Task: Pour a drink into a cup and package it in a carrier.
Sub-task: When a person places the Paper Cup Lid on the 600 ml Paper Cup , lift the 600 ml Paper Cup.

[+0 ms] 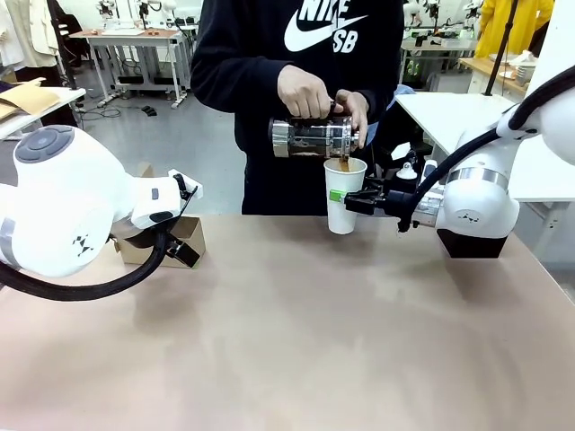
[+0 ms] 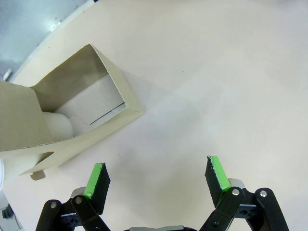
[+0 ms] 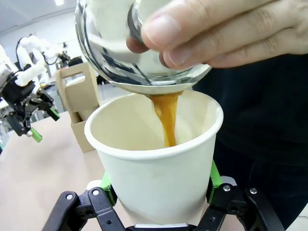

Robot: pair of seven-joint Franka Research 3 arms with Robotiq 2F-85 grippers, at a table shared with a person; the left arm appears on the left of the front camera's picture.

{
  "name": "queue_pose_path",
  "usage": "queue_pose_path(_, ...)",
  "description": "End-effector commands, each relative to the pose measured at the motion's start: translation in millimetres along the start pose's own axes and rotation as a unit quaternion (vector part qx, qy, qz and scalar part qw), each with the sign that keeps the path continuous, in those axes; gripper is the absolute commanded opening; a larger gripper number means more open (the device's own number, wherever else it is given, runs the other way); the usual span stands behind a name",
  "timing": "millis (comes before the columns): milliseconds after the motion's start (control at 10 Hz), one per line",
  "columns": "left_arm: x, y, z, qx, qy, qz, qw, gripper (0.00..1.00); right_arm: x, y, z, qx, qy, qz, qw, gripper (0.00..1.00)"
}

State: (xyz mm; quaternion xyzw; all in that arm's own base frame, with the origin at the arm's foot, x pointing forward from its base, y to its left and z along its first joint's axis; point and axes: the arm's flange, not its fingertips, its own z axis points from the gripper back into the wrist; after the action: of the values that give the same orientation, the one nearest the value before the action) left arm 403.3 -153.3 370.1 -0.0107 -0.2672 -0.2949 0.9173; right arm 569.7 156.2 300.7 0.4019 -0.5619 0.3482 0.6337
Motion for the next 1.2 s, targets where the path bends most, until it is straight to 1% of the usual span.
queue_pose_path(0, -0.3, 0.9, 0.3, -0.001, -0.001, 0.001, 1.000, 1.00, 2.3, 1.4, -2.5, -0.002, -0.004, 0.000, 1.000, 0.81)
queue_pose_path(1100, -0.3, 0.9, 0.3, -0.001, -0.001, 0.001, 1.000, 1.00, 2.3, 1.4, -2.5, -0.002, -0.004, 0.000, 1.000, 0.81)
